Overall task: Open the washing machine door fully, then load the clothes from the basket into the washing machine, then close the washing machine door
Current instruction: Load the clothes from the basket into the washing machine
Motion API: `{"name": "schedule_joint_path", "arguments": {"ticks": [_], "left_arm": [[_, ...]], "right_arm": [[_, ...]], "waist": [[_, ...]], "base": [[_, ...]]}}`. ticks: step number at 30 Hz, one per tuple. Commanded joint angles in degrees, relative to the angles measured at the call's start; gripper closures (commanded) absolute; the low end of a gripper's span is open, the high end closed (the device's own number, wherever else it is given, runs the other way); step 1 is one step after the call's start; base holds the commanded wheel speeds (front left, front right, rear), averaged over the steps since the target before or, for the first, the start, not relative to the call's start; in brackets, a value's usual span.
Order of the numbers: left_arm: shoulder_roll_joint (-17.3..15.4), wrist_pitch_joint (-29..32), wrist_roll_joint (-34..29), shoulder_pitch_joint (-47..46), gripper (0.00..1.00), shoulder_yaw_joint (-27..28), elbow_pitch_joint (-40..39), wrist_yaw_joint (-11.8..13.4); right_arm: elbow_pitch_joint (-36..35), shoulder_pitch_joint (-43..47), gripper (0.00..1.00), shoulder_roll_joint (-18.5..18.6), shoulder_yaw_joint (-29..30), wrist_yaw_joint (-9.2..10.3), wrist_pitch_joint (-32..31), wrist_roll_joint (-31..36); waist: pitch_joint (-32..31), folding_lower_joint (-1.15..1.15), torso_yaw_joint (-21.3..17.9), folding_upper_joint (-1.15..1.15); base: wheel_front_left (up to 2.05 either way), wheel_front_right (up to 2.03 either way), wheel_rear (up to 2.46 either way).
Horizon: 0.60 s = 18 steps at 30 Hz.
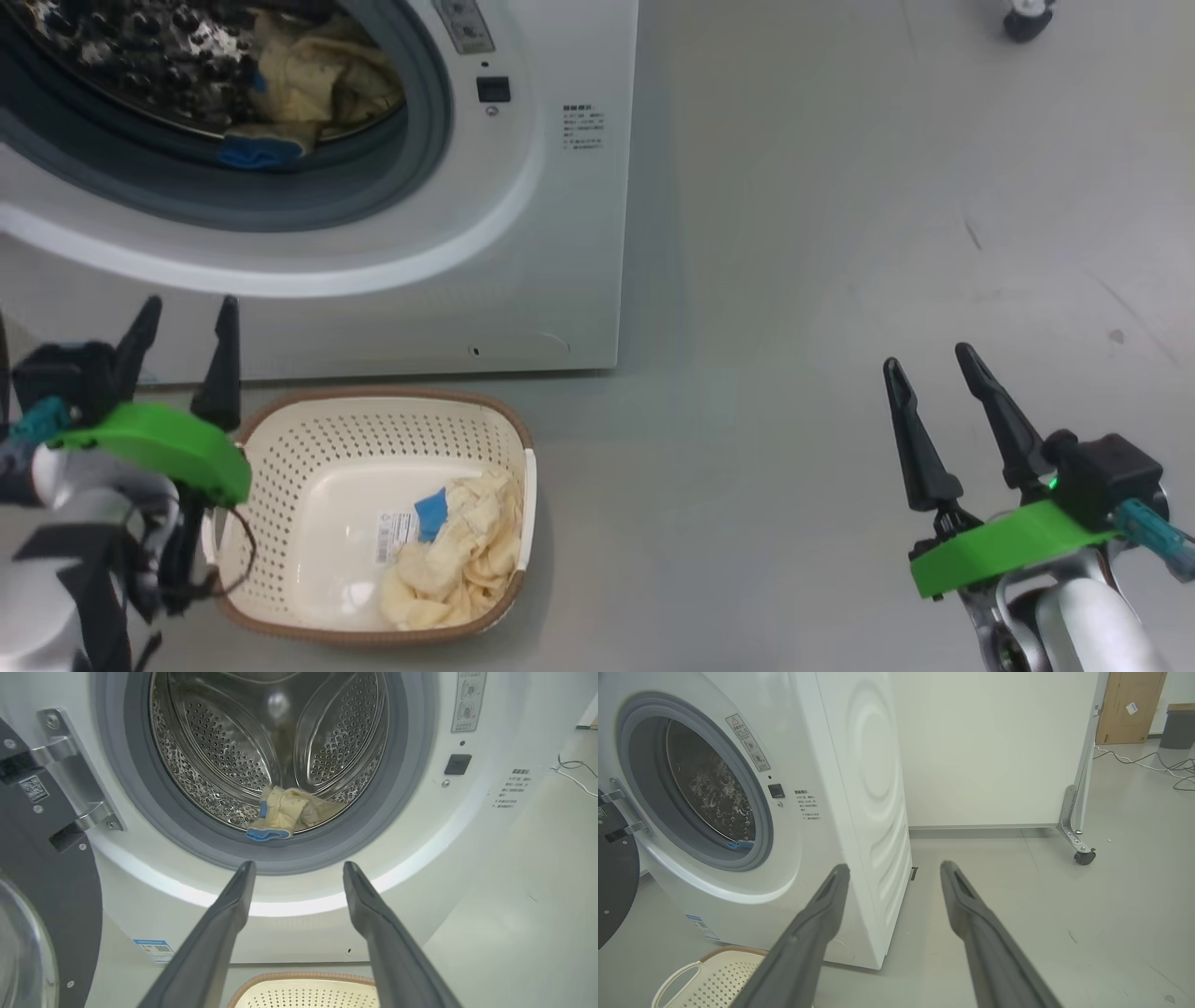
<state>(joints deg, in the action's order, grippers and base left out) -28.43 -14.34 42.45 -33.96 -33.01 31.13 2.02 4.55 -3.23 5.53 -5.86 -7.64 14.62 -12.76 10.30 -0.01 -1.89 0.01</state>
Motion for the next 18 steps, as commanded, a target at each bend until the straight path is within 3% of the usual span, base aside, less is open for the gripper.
{"name": "schedule_joint_path", "arguments": {"ticks": [1,5,10,18], "left_arm": [[-2.8,-0.6,-0.8,1.5,0.0,4.1,-4.5,1.6],[-1.6,-0.6,-2.8,10.0,0.0,7.6,-12.6,4.5],[0.3,-0.6,-6.5,17.5,0.0,10.6,-19.6,6.4],[3.8,-0.6,-11.3,24.4,0.0,14.5,-25.1,6.7]], "right_arm": [[-1.9,0.0,0.0,0.9,-0.7,0.15,0.4,-0.2],[-2.0,1.3,0.0,0.8,-0.6,0.15,0.4,-0.3],[-2.3,2.2,0.0,0.8,-0.6,0.15,0.4,-0.4],[-2.2,2.9,0.0,0.5,-1.1,0.15,0.4,-0.6]], "waist": [[-2.6,0.01,0.4,-0.01],[-4.3,0.01,0.5,-0.01],[-5.5,0.01,0.5,-0.01],[-6.3,0.01,-0.1,-0.01]], "base": [[0.0,0.0,0.0],[0.0,0.0,0.0],[0.0,0.0,0.0],[0.0,0.0,0.0]]}}
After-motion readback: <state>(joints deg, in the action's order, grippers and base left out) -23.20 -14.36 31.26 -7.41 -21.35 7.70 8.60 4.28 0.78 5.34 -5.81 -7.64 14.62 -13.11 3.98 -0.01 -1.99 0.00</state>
